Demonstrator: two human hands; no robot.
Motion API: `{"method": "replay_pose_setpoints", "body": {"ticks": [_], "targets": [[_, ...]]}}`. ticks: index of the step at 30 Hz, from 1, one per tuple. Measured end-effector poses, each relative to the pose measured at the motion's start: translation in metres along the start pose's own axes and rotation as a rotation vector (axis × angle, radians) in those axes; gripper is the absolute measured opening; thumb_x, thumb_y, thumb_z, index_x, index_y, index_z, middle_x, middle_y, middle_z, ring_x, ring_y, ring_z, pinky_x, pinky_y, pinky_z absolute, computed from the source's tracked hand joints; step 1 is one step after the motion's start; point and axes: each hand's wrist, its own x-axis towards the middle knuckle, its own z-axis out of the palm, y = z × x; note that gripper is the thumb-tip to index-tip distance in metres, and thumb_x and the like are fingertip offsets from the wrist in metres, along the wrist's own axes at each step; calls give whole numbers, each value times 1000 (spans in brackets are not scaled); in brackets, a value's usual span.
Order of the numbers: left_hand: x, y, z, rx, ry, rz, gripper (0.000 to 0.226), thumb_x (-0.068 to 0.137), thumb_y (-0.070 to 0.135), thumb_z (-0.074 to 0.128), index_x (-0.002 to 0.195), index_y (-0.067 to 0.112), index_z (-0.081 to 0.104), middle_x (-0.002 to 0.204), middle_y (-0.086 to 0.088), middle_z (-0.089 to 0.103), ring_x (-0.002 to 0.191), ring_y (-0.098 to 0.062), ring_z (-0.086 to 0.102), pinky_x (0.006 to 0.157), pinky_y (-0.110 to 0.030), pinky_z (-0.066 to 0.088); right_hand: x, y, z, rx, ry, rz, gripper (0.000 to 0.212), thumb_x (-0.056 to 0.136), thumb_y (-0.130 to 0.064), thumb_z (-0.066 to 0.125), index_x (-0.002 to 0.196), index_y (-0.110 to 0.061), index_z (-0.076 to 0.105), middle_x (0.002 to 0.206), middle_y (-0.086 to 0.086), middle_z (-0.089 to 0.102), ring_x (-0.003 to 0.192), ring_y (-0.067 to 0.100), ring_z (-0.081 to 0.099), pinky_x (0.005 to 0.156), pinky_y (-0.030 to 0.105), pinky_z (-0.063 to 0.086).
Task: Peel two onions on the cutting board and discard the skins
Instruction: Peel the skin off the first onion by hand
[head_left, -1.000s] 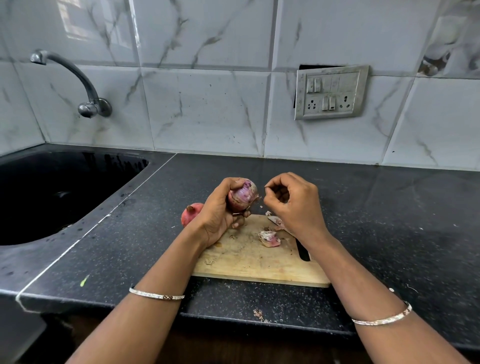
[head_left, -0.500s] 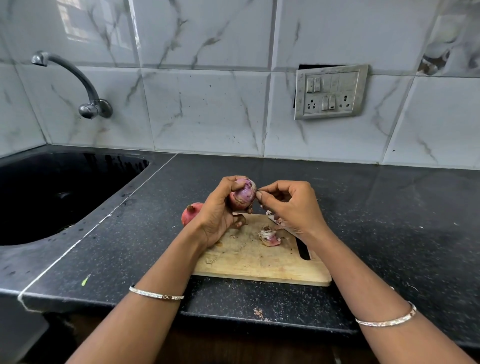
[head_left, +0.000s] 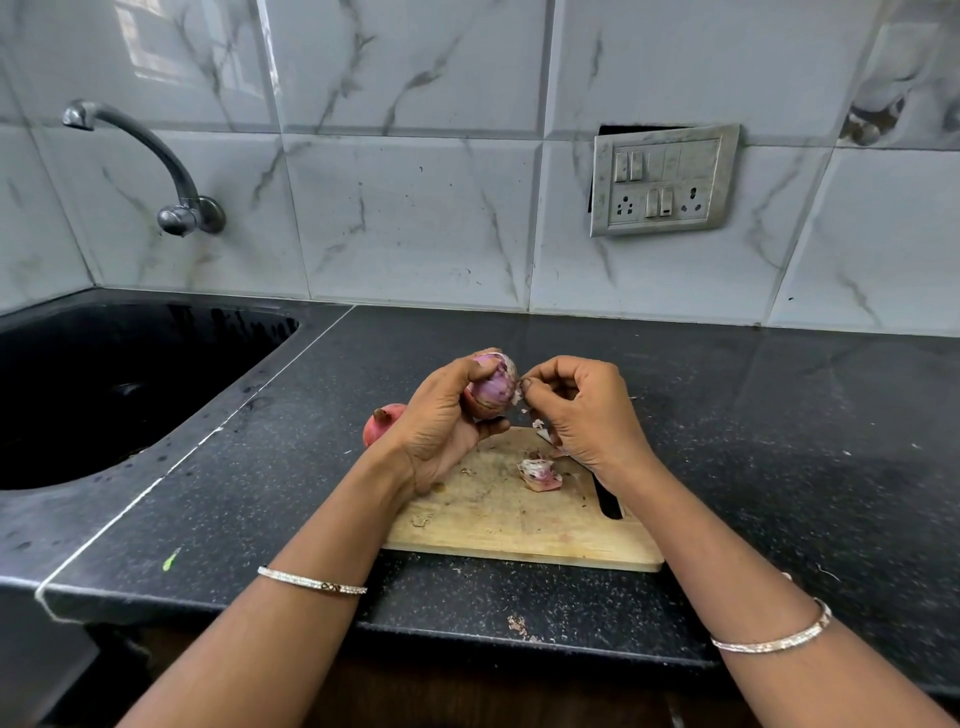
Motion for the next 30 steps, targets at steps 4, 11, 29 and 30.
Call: {"method": "replay_pose_setpoints", "body": {"ticks": [4,11,29,30], "targets": [[-2,3,2,-43,-45,-24,20,98,17,51,107,4,62,95,-13,70,79,-17,67,65,-30,55,-1,-1,1,-22,18,-13,6,89,-7,72,84,-8,74,66,-2,67,55,3,57,50,18,45],[0,5,-4,-135,-89,-1,34,80,32,60,106,10,64,102,-12,72,86,-18,66,70,-33,55,2,0,-5,-158,154,-39,7,87,-11,73,80,-14,75,72,-4,72,66,11,67,61,26,57],[1,3,-6,-83,-29,-9,37,93,27,58,124,7,57,112,-12,67,101,-20,63,85,-36,51,-3,-3,-4,-78,-19,-110,7,84,-21,83,86,-14,82,72,-4,76,64,7,69,57,22,53],[1,3,-6,-75,-34,-6,30,96,24,56,121,9,58,109,-11,68,96,-18,64,82,-35,51,-2,-2,-4,-72,-11,-101,4,84,-18,82,85,-14,82,70,-4,76,61,6,67,55,24,52]]}}
